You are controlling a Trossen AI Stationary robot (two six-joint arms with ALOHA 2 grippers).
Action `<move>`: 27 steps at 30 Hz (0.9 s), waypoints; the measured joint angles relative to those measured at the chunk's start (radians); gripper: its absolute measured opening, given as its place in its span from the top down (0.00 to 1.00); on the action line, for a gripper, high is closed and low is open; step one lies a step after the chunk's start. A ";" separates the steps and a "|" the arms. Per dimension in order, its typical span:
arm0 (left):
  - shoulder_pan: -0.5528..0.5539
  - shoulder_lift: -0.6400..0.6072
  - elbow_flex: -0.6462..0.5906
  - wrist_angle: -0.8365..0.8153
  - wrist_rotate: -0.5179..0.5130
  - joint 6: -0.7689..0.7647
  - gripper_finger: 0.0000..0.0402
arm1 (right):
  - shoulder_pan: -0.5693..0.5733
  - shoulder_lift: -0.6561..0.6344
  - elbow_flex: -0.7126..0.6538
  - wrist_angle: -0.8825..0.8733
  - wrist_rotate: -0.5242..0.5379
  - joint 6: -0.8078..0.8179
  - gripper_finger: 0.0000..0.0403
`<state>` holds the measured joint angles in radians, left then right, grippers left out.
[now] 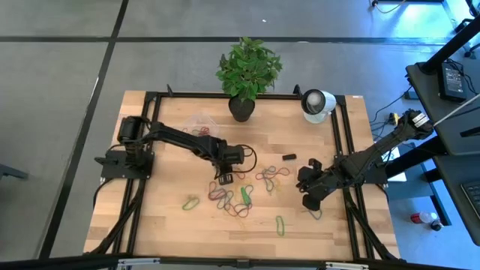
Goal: Pick and place rubber bands into bin
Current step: Put the yellow rubber band into the transparent bin
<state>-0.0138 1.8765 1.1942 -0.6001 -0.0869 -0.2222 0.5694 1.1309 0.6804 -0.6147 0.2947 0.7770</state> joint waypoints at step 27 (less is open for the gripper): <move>-0.039 -0.157 -0.003 -0.042 -0.073 0.007 0.99 | -0.002 0.000 0.000 0.039 0.119 0.006 0.97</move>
<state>-0.0531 1.7194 1.1910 -0.6423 -0.1601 -0.2156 0.5678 1.1313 0.6804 -0.5755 0.4133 0.7834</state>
